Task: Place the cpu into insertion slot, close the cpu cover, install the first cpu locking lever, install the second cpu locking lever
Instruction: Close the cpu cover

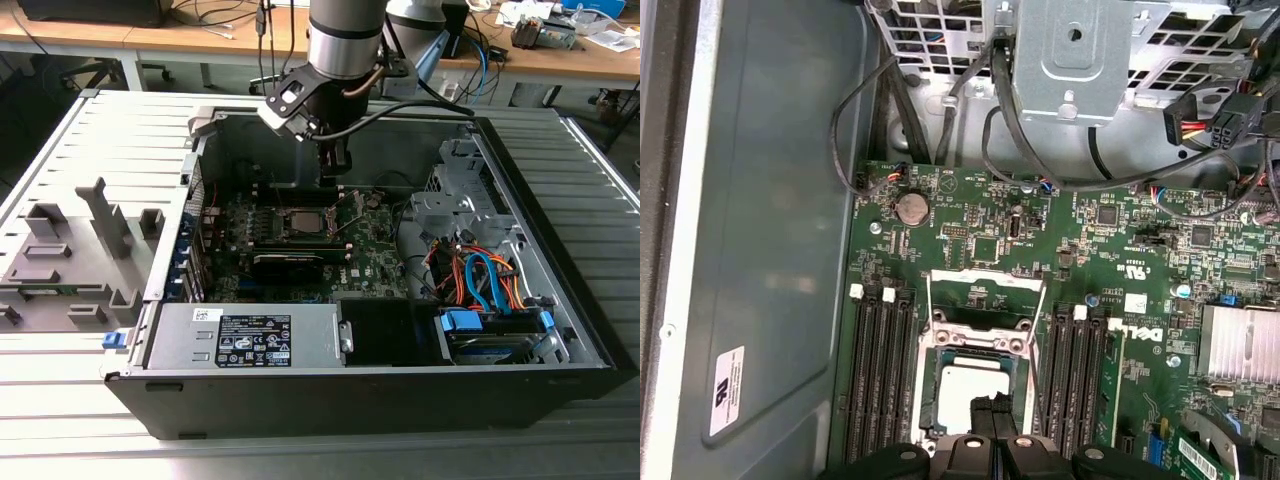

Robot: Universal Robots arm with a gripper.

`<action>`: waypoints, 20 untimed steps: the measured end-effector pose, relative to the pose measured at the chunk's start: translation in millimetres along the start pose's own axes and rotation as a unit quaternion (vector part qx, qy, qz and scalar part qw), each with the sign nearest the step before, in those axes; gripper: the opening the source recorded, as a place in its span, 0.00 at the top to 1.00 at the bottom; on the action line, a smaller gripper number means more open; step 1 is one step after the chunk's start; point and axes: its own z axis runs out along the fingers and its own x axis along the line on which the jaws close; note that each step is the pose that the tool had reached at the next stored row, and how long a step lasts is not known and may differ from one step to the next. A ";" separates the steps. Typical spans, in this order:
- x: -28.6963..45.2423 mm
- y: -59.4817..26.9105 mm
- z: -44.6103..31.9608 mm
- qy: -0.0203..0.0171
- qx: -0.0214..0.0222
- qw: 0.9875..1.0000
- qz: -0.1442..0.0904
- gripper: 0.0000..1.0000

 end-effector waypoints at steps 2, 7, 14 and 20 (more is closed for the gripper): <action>-0.1 0.5 0.2 0.000 0.000 1.000 0.000 0.89; -0.3 1.8 0.6 0.000 0.000 1.000 0.000 0.89; -0.3 2.0 0.8 0.006 -0.001 1.000 0.014 0.89; -0.5 3.5 0.8 0.006 -0.001 1.000 0.014 0.89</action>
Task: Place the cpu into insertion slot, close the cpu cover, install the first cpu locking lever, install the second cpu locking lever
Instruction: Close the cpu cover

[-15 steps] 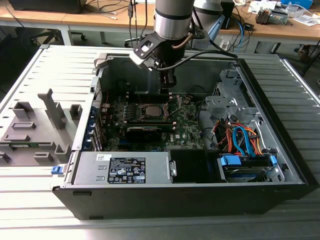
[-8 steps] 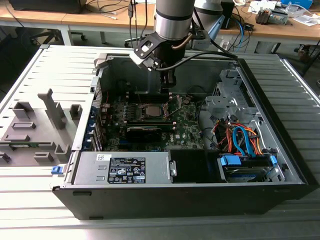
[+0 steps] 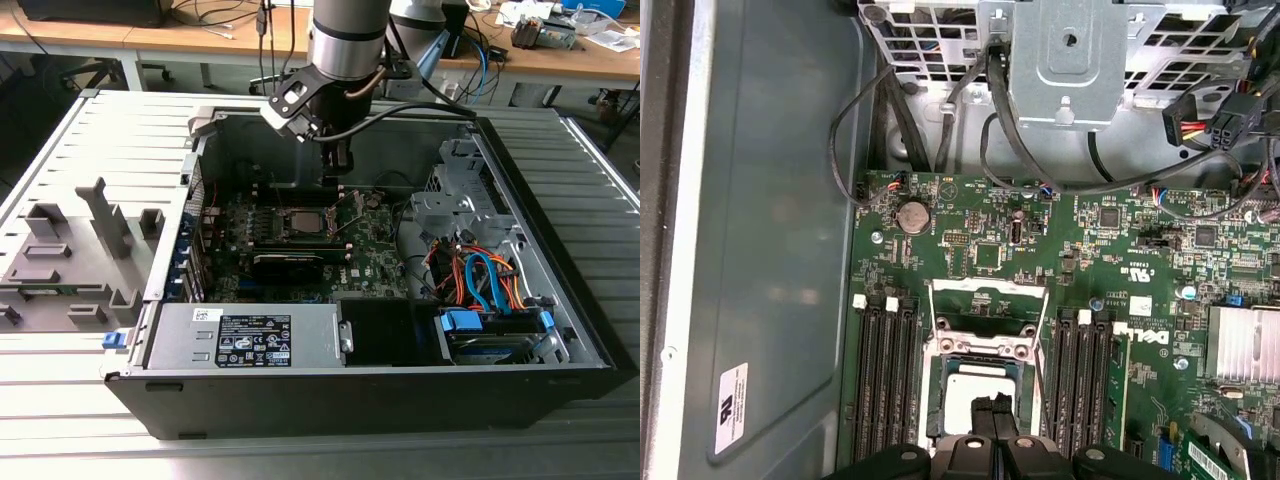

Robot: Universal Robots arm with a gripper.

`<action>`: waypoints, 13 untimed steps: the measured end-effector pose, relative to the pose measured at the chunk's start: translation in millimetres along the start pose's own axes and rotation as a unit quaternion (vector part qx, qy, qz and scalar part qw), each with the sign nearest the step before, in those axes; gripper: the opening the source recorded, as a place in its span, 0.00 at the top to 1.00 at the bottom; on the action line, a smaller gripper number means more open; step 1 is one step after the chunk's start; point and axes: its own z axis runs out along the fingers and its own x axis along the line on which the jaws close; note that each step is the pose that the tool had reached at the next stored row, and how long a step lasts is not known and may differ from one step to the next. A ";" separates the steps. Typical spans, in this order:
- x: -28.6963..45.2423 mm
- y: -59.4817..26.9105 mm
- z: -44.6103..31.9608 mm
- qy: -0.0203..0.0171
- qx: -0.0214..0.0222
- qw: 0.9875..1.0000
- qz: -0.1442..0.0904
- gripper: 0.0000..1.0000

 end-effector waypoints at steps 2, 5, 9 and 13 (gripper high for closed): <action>0.0 0.7 0.0 0.000 0.000 1.000 0.000 0.89; -0.1 1.4 0.0 0.000 0.000 1.000 0.000 0.89; -0.2 2.5 0.0 0.000 0.000 1.000 0.000 0.89; -0.2 3.2 0.0 0.000 0.000 1.000 0.000 0.89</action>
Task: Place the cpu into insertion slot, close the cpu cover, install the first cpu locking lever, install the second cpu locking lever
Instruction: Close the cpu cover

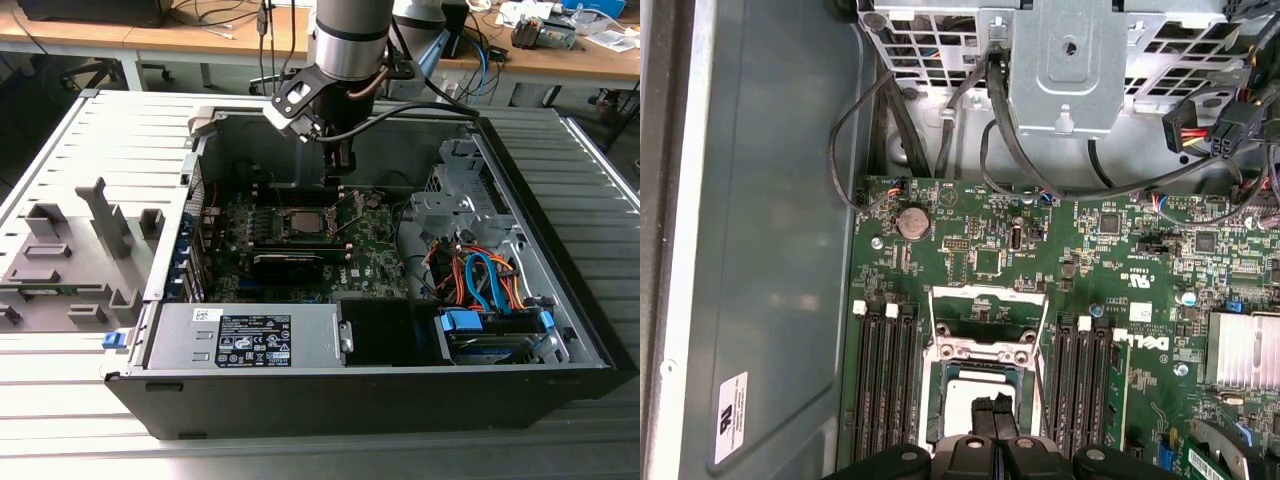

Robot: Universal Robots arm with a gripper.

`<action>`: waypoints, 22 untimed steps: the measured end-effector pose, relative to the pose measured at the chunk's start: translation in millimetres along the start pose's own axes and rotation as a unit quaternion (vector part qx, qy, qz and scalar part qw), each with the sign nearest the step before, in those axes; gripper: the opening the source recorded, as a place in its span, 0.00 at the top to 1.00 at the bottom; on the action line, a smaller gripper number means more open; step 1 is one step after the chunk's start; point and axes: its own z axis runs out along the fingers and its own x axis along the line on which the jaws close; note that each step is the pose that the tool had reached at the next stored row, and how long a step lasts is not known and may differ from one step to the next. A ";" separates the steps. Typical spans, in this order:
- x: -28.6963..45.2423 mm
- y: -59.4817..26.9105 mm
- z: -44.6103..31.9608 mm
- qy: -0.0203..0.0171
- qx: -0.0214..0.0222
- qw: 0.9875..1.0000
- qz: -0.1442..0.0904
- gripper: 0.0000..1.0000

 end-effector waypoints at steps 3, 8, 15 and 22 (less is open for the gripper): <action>-0.1 1.0 0.1 0.000 0.000 1.000 0.000 0.89; -0.2 3.4 0.1 0.000 0.000 1.000 0.000 0.89; -0.5 6.4 0.4 0.000 0.000 1.000 0.000 0.89; -0.7 9.5 0.7 0.000 0.000 1.000 0.000 0.89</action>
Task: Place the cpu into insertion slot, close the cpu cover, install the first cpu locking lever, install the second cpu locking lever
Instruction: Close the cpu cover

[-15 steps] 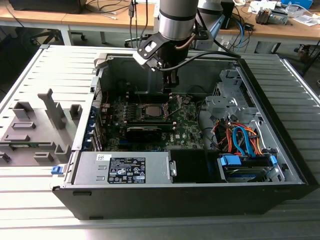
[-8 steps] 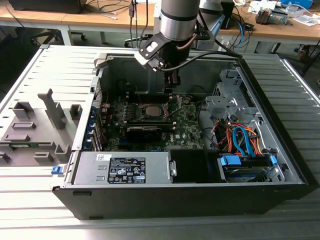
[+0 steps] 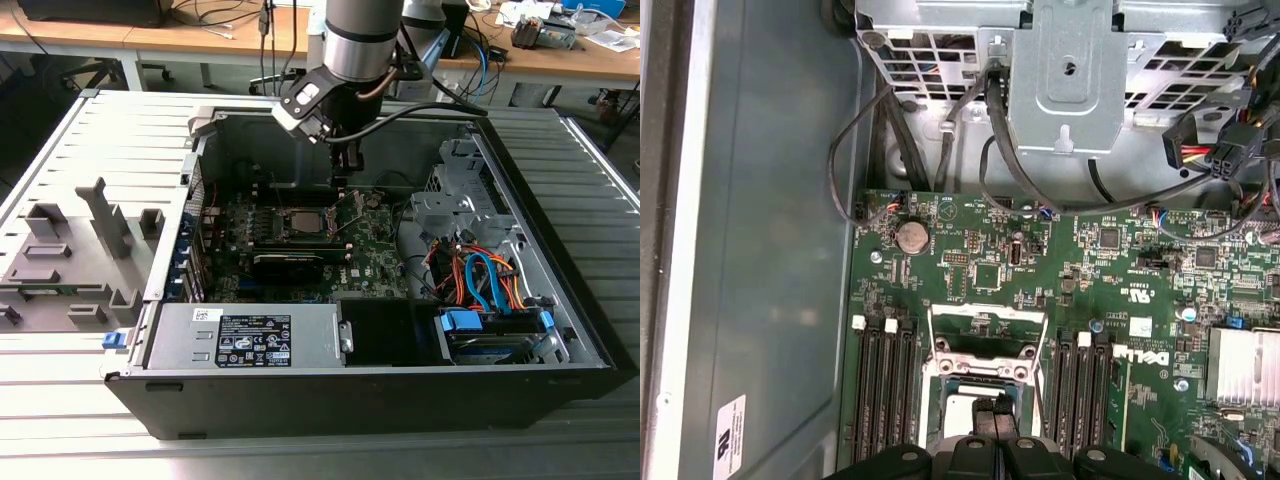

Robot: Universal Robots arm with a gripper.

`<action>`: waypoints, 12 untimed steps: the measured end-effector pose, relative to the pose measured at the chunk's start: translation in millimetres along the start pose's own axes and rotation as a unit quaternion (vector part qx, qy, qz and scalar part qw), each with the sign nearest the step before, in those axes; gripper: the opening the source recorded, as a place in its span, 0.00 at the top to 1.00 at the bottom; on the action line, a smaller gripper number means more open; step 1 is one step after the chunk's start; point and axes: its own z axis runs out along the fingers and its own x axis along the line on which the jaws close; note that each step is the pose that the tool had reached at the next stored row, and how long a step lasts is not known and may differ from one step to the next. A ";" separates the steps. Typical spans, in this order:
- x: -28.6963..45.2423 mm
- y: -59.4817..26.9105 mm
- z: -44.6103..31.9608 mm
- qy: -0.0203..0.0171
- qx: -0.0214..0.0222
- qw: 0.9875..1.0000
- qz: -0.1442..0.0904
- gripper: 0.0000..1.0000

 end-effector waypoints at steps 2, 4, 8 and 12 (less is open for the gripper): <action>-0.1 0.8 0.0 0.000 0.000 1.000 0.000 0.89; -0.1 1.6 0.1 0.000 0.000 1.000 0.000 0.89; -0.2 3.1 0.2 0.000 0.000 1.000 0.000 0.89; -0.3 4.6 0.5 0.000 0.000 1.000 0.000 0.89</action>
